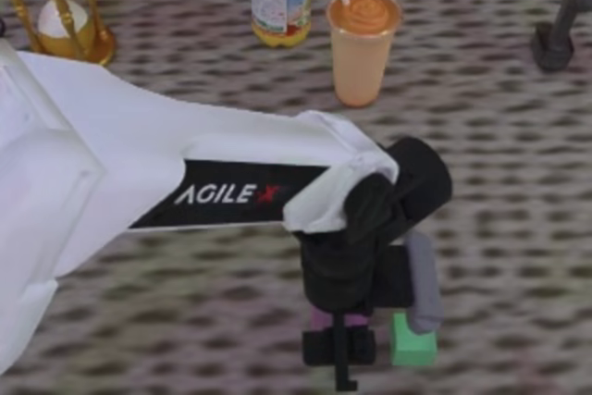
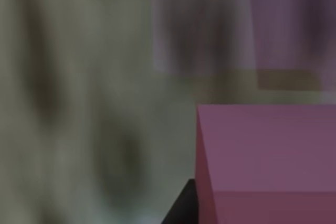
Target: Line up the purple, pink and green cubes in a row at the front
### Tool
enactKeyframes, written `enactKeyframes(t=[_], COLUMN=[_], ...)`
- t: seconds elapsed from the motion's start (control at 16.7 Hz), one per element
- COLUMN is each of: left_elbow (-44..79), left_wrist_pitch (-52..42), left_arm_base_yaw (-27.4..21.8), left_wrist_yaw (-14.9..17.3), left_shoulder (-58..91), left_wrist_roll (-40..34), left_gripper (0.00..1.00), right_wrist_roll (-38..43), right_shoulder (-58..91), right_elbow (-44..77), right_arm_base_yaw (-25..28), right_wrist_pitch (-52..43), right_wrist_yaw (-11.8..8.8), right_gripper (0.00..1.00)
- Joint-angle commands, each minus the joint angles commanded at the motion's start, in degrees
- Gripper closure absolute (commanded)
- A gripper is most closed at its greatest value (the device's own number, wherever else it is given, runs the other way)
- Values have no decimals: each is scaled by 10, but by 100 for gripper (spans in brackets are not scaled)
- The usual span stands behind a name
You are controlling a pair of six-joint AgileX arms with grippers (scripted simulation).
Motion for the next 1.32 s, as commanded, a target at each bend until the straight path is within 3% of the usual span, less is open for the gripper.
enactKeyframes(t=[0.3, 0.36, 0.96, 1.32], left_elbow=[0, 0, 7, 80], left_wrist_pitch=[0, 0, -10, -130], left_arm_base_yaw=[0, 0, 1, 11], left_wrist_yaw=[0, 0, -1, -1], left_shoulder=[0, 0, -3, -46], left_wrist_roll=[0, 0, 0, 0], left_gripper=[2, 0, 0, 0], right_wrist_roll=[0, 0, 0, 0], right_shoulder=[0, 0, 0, 0], right_elbow=[0, 0, 0, 0], right_arm_base_yaw=[0, 0, 0, 0], right_wrist_pitch=[0, 0, 0, 0], right_wrist_yaw=[0, 0, 0, 0], right_gripper=[0, 0, 0, 0])
